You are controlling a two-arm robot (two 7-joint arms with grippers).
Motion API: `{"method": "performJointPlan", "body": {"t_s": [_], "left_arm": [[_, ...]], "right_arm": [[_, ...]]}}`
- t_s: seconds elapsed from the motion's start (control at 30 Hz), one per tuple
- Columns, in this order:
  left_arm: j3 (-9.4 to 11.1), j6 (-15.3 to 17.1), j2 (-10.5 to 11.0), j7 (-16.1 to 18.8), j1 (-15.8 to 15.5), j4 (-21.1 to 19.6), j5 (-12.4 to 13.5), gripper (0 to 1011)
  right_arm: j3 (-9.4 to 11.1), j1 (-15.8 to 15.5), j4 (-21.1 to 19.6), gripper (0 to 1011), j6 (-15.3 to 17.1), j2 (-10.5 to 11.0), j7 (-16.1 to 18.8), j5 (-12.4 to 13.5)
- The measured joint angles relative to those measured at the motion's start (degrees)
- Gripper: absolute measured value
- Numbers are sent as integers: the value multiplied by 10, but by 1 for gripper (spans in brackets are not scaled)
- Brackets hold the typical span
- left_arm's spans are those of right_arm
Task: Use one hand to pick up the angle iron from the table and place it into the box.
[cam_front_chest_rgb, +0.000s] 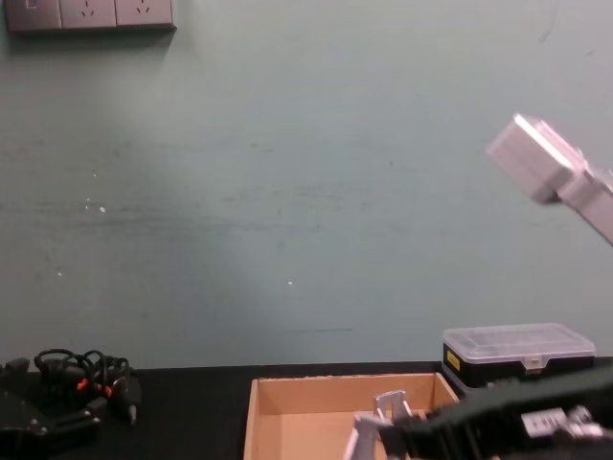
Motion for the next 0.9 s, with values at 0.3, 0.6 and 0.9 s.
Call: {"method": "performJointPlan", "body": {"t_s": [0.3, 0.6, 0.9], "left_arm": [[0, 0, 0, 0, 0, 0, 0, 1000], [0, 0, 0, 0, 0, 0, 0, 1000], [0, 0, 0, 0, 0, 0, 0, 1000]], "right_arm": [[-14, 65, 50, 92, 15, -36, -14, 10], [-31, 142, 164, 92, 0, -83, -33, 6], [-52, 198, 283, 92, -25, -135, -51, -19]]}}
